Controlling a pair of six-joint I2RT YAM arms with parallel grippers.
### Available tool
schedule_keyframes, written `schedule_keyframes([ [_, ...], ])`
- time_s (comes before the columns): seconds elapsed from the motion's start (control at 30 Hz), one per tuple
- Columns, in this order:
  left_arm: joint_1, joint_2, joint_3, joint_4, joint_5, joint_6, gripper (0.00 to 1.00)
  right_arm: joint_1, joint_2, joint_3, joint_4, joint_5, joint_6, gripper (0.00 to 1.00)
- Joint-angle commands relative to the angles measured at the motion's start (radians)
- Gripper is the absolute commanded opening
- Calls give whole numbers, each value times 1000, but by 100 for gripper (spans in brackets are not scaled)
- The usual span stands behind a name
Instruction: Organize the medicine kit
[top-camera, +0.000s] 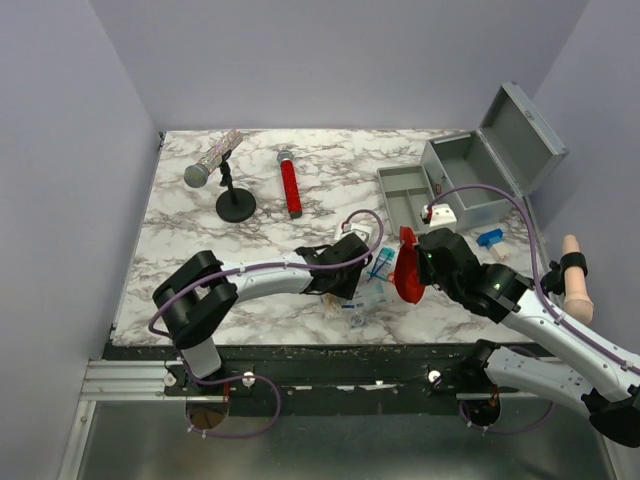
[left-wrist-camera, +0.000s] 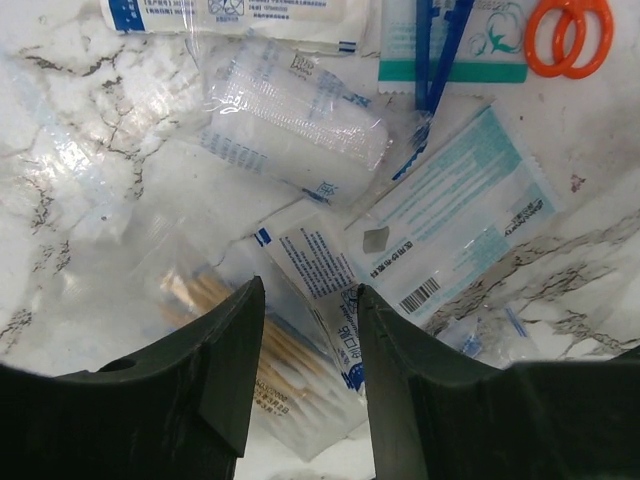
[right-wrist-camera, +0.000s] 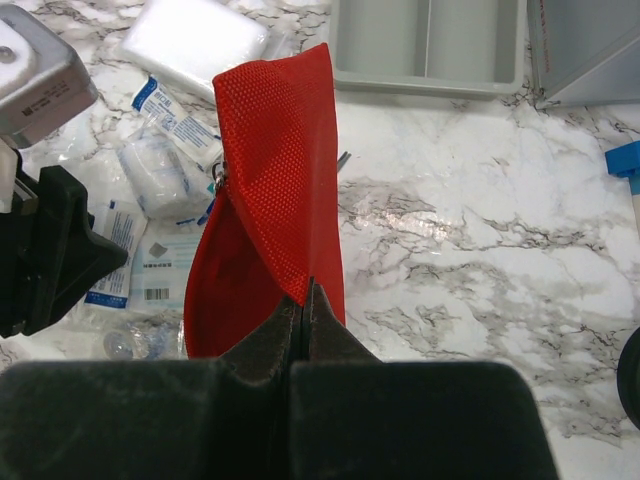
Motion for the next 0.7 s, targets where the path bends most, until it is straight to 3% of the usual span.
schedule_keyframes([
  [0.0, -9, 30, -17, 6, 1, -14, 52, -5, -5, -10, -7, 1, 4, 1],
  [0.23, -9, 39, -28, 29, 9, -13, 40, -5, -8, -11, -8, 3, 4, 1],
  [0.47, -9, 10, -49, 47, 3, -11, 15, -5, -7, -7, -10, 3, 6, 1],
  [0.67, -10, -62, -54, 38, -15, -10, 1, -5, -7, 10, -14, 1, 4, 1],
])
